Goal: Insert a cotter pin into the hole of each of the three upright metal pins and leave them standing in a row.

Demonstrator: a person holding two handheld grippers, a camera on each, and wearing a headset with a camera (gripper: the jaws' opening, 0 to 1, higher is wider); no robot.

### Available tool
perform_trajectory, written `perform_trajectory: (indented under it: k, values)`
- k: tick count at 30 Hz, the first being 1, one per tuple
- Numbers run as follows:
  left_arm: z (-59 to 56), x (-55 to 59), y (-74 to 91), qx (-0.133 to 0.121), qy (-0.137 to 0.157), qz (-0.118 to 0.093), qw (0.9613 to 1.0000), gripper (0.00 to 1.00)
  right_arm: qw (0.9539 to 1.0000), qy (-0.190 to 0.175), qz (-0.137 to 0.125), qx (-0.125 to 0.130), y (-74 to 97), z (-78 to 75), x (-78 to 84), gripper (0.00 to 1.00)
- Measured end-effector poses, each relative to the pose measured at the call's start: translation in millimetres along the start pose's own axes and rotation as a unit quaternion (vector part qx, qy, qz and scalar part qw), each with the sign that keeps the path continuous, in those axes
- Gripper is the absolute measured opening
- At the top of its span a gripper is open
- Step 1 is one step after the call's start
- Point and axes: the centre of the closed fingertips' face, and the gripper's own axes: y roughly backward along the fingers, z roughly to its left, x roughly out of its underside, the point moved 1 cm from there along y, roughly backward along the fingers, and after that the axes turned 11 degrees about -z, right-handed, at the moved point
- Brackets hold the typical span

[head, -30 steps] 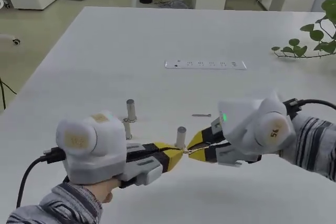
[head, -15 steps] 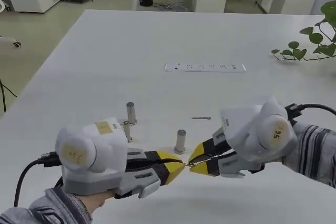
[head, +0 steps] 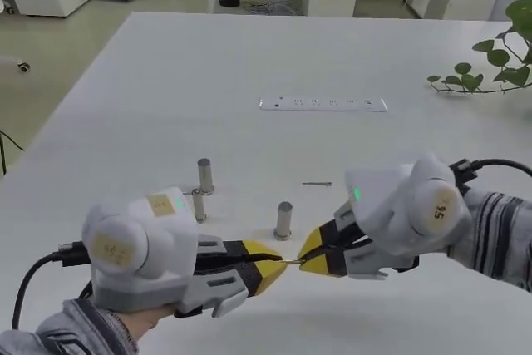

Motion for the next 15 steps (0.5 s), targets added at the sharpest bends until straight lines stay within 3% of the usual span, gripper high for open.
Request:
perform_trajectory:
  k: [9,15]
  values:
    - [9.9,2.6,-3.6,-0.025,-0.019,0.002,0.9995,0.03,0.9998,0.003,0.003,0.018,-0.4,-7.3,4.5,0.0]
    - [22.0,4.4,-7.0,-0.059,-0.04,0.002,0.9975,0.18,0.9989,-0.006,0.016,0.044,3.7,-20.4,16.5,0.0]
